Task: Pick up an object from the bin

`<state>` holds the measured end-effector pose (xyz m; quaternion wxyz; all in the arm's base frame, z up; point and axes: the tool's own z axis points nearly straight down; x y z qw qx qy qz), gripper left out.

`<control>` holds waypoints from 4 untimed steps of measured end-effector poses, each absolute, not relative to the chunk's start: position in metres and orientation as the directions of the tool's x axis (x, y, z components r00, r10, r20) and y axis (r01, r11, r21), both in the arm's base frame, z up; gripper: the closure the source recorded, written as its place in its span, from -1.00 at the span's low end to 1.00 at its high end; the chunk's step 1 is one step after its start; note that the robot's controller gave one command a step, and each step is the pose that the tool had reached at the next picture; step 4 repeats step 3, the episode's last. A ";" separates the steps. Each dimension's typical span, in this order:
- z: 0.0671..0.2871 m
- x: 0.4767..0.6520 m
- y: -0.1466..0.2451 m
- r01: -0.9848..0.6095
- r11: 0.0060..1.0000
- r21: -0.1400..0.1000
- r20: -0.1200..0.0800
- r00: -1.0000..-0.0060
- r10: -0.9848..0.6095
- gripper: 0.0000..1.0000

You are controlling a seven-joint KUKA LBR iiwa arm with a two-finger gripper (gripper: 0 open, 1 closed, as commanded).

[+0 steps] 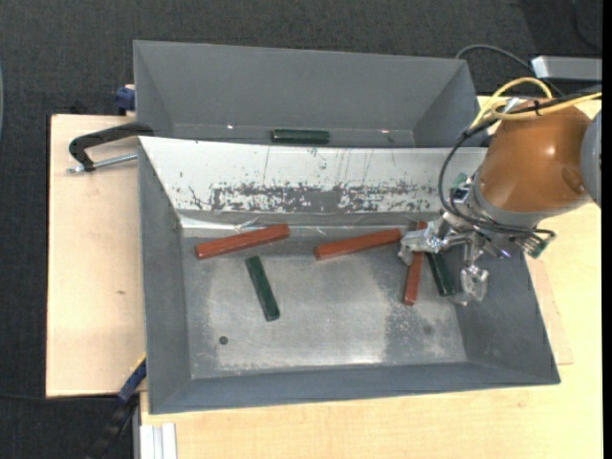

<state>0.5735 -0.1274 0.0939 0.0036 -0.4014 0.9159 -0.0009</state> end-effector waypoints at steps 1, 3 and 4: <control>0.072 0.598 -0.117 -0.367 0.930 0.000 -0.012 -0.930 -0.367 1.00; 0.193 0.571 -0.122 -0.315 0.949 -0.002 -0.006 -0.949 -0.315 1.00; 0.193 0.571 -0.122 -0.315 0.949 -0.002 -0.006 -0.949 -0.315 1.00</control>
Offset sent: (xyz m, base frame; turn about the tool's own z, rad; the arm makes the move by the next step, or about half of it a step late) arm 0.0000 0.0000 0.0000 0.0000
